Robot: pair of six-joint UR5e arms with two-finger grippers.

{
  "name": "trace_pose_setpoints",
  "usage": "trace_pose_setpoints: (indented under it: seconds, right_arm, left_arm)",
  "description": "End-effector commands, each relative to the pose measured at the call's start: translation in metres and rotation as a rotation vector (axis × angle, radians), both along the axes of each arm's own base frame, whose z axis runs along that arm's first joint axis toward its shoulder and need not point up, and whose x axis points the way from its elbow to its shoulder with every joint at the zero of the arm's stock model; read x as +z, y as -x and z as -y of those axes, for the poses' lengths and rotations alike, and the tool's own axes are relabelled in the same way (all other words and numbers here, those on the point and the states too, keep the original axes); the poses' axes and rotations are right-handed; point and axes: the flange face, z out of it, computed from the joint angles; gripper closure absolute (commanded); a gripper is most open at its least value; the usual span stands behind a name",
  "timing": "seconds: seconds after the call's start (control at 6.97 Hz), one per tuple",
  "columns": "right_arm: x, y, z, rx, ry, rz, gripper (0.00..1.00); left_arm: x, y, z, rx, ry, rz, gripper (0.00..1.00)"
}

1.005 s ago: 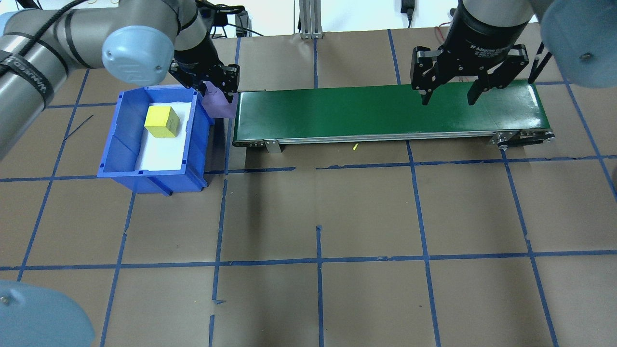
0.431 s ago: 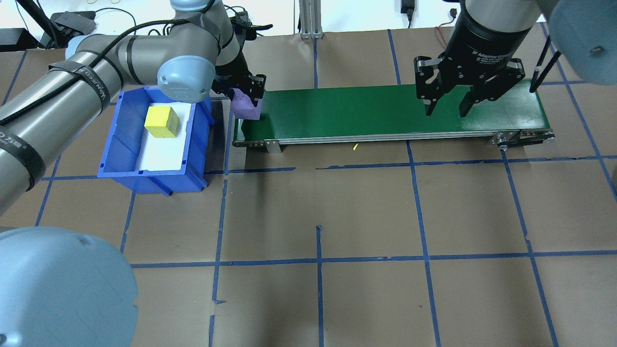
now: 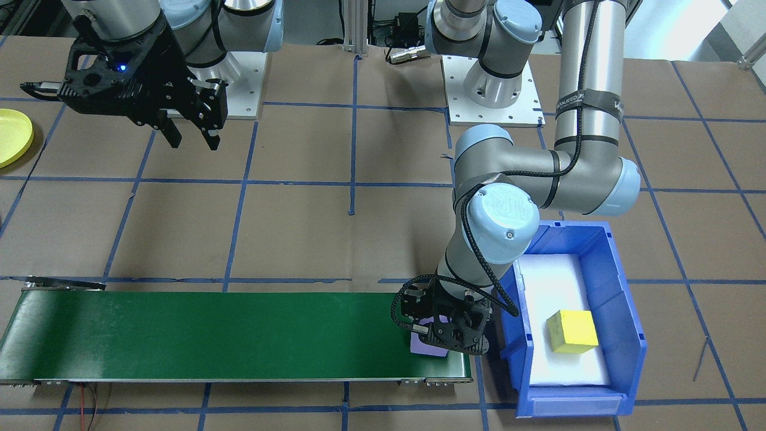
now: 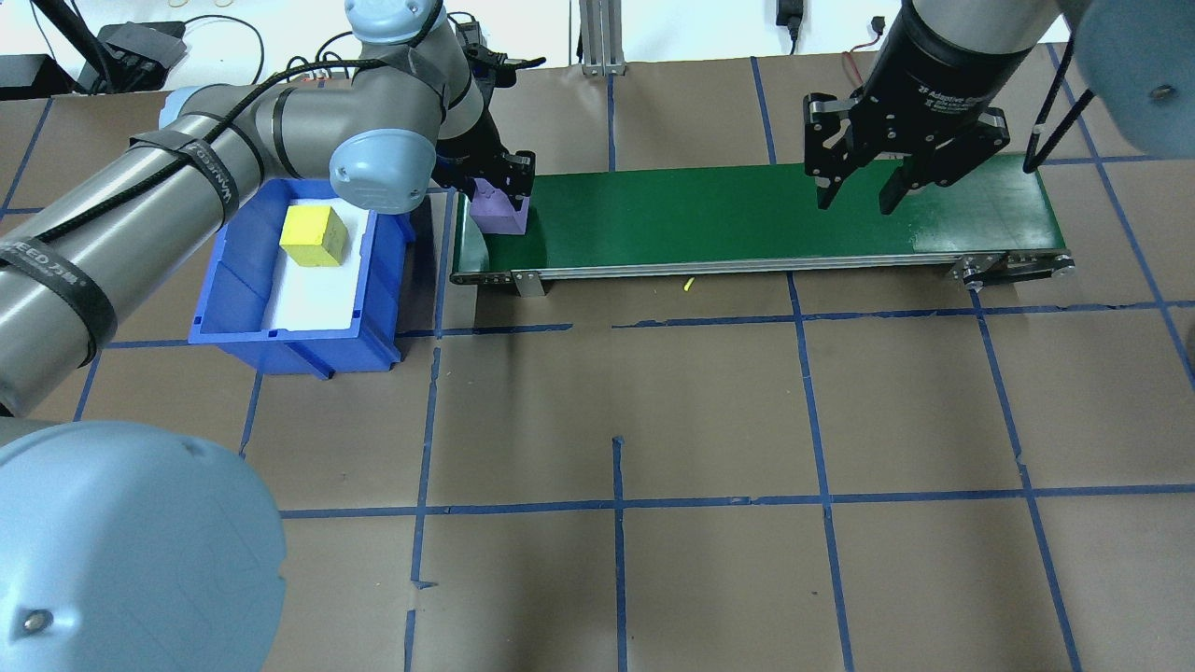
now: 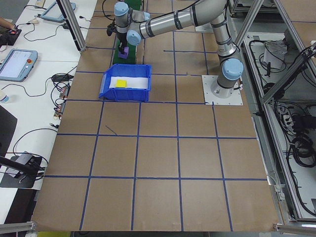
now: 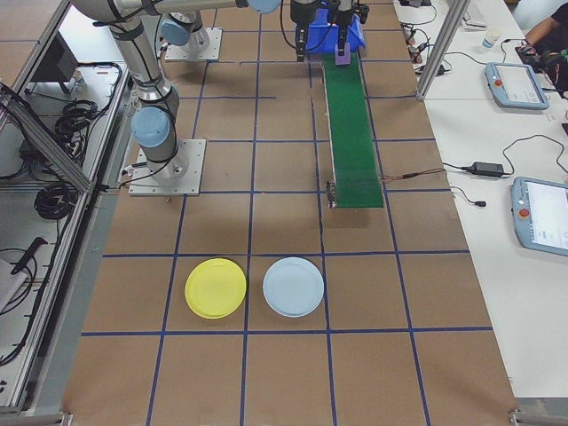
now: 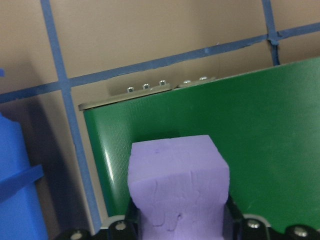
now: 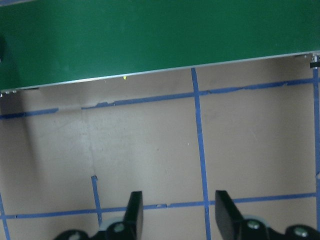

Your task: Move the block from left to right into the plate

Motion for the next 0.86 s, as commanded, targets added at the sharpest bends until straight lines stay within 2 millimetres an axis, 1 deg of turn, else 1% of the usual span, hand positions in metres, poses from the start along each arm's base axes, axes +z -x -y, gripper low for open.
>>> trace_pose_setpoints:
  seconds: [0.0, 0.14, 0.29, 0.43, 0.57, 0.72]
  right_arm:
    - [-0.018, 0.003, 0.006, -0.003, 0.02, 0.004, 0.0]
    - [-0.02, 0.008, 0.009, -0.013, 0.027, 0.008, 0.0]
    - [-0.021, 0.028, 0.014, -0.045, 0.027, 0.015, 0.0]
    - [-0.021, 0.048, 0.021, -0.036, 0.035, 0.077, 0.0]
    - [-0.022, 0.074, 0.029, 0.0, 0.052, 0.131, 0.0]
    - [-0.028, 0.102, 0.039, 0.007, 0.062, 0.169, 0.0]
  left_arm:
    - [0.017, 0.002, -0.007, 0.027, 0.021, -0.013, 0.0]
    - [0.065, -0.001, -0.022, 0.028, 0.057, -0.009, 0.0]
    - [0.107, -0.022, -0.042, 0.037, 0.019, 0.04, 0.0]
    - [0.108, -0.073, -0.037, 0.112, 0.002, 0.094, 0.0]
    - [0.101, -0.115, -0.029, 0.169, -0.013, 0.1, 0.0]
    - [0.088, -0.152, -0.021, 0.11, -0.036, 0.139, 0.0]
